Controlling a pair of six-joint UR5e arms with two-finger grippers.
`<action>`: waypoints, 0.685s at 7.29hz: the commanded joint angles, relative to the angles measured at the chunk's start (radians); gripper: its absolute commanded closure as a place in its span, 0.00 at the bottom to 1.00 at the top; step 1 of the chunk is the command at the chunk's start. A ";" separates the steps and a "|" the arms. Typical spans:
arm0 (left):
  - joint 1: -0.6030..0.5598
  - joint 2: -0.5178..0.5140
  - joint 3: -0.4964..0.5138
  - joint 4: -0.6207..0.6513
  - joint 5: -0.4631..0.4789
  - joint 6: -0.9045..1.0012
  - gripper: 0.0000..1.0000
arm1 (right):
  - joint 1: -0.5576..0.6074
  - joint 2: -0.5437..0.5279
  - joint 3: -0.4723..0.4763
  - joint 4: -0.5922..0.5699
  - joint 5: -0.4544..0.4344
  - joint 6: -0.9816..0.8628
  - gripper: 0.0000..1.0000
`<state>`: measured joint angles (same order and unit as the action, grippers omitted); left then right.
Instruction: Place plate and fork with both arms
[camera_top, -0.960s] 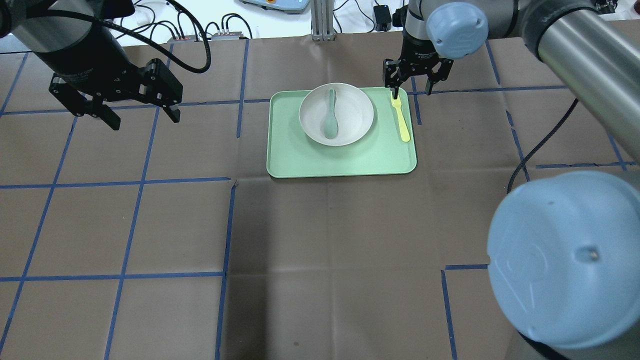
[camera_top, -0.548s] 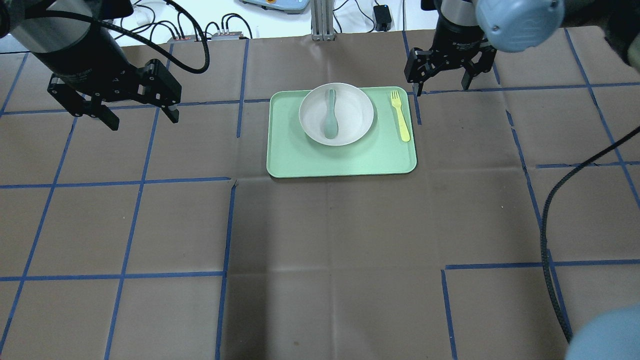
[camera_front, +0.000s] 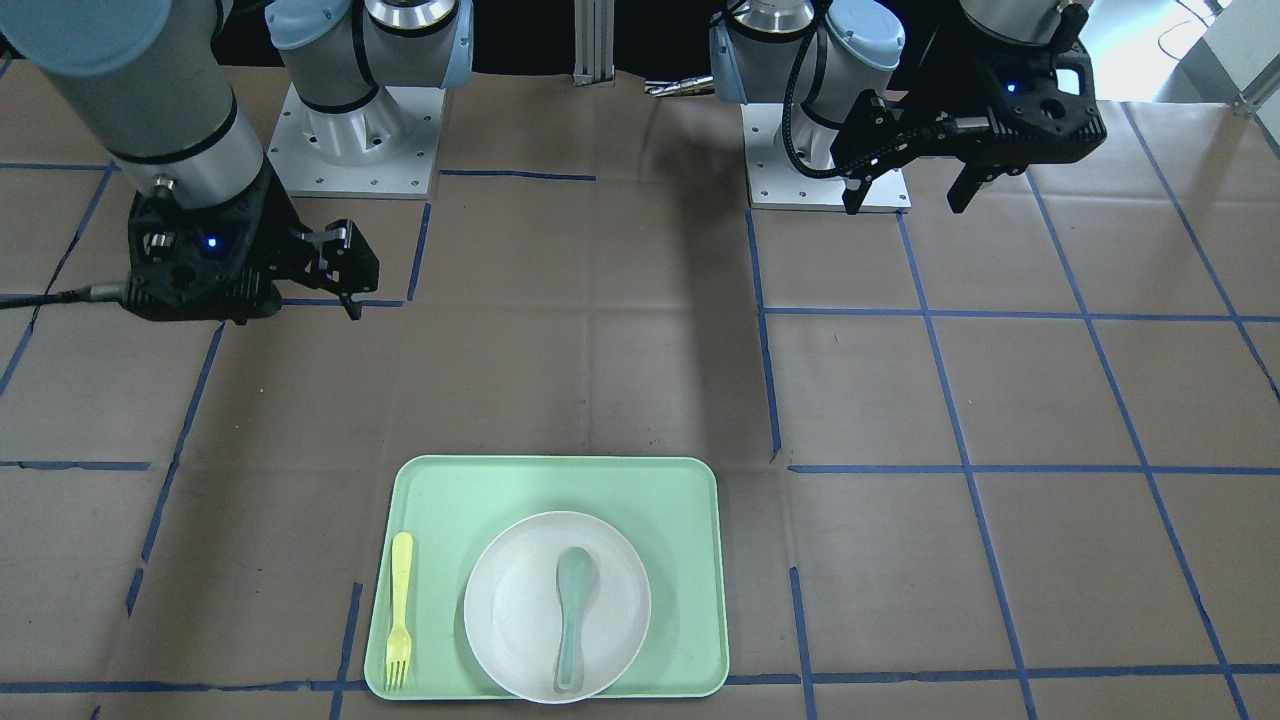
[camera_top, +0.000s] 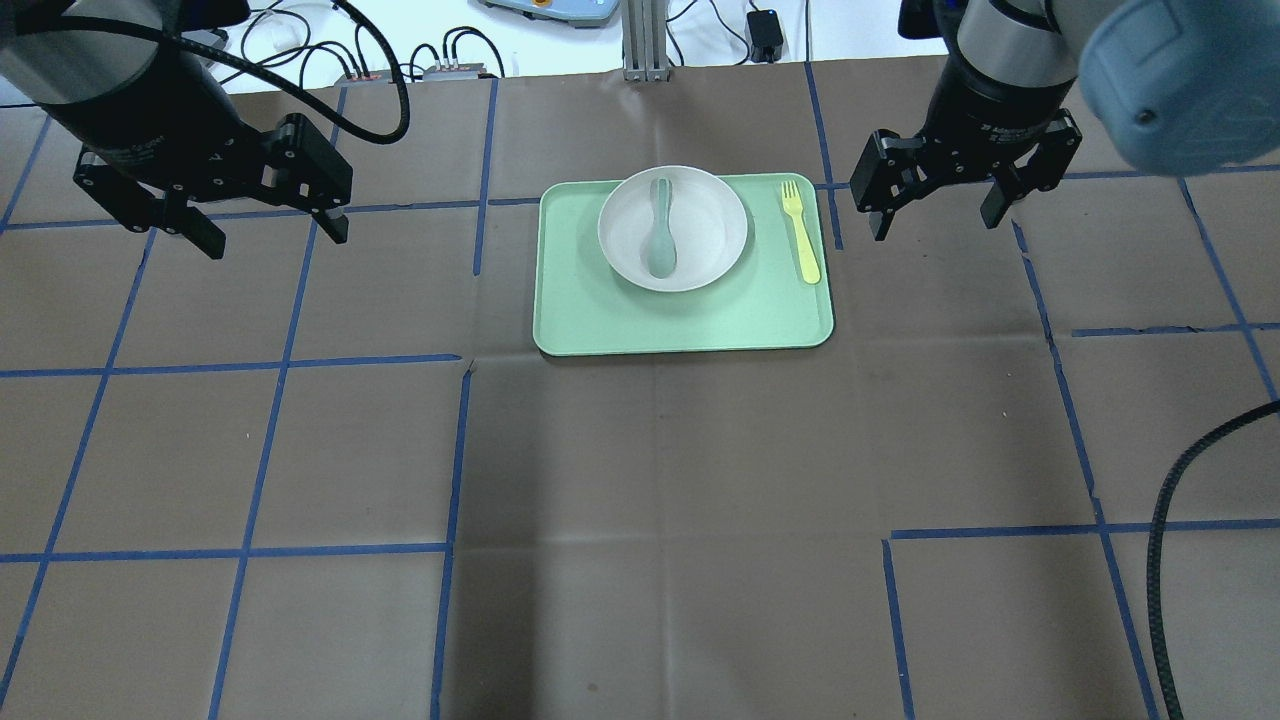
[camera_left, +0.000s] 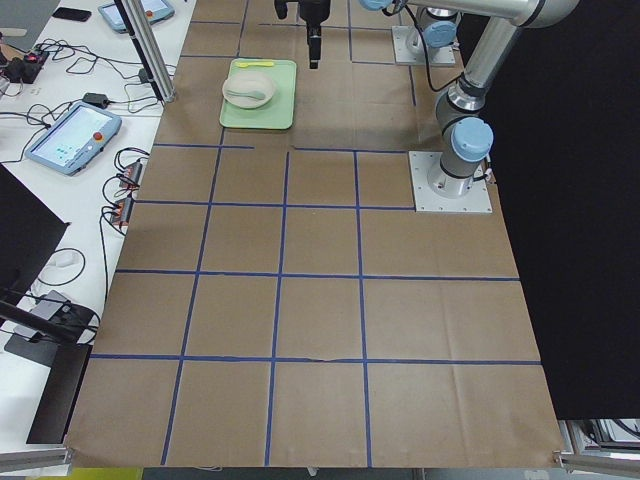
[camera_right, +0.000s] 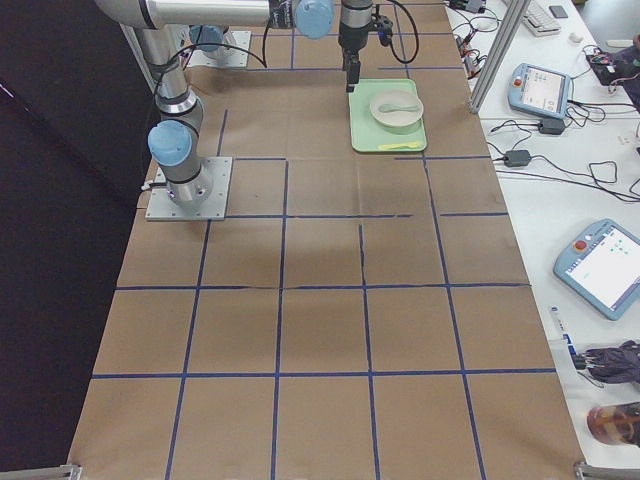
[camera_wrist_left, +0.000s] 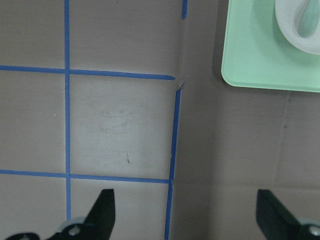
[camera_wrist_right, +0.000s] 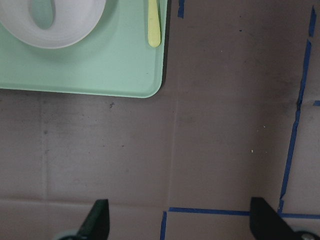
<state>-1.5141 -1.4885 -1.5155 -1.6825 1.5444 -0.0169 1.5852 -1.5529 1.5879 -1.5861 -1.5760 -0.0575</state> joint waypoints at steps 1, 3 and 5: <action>0.002 0.004 0.000 0.003 -0.003 0.000 0.00 | -0.001 -0.065 0.066 -0.023 -0.013 0.002 0.00; 0.003 0.004 0.000 0.001 -0.001 0.000 0.00 | -0.002 -0.067 0.063 -0.023 -0.009 0.002 0.00; 0.003 0.004 0.000 0.001 -0.001 0.000 0.00 | -0.001 -0.065 0.063 -0.023 -0.001 0.002 0.00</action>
<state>-1.5111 -1.4843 -1.5156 -1.6805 1.5431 -0.0169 1.5841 -1.6189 1.6503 -1.6090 -1.5817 -0.0552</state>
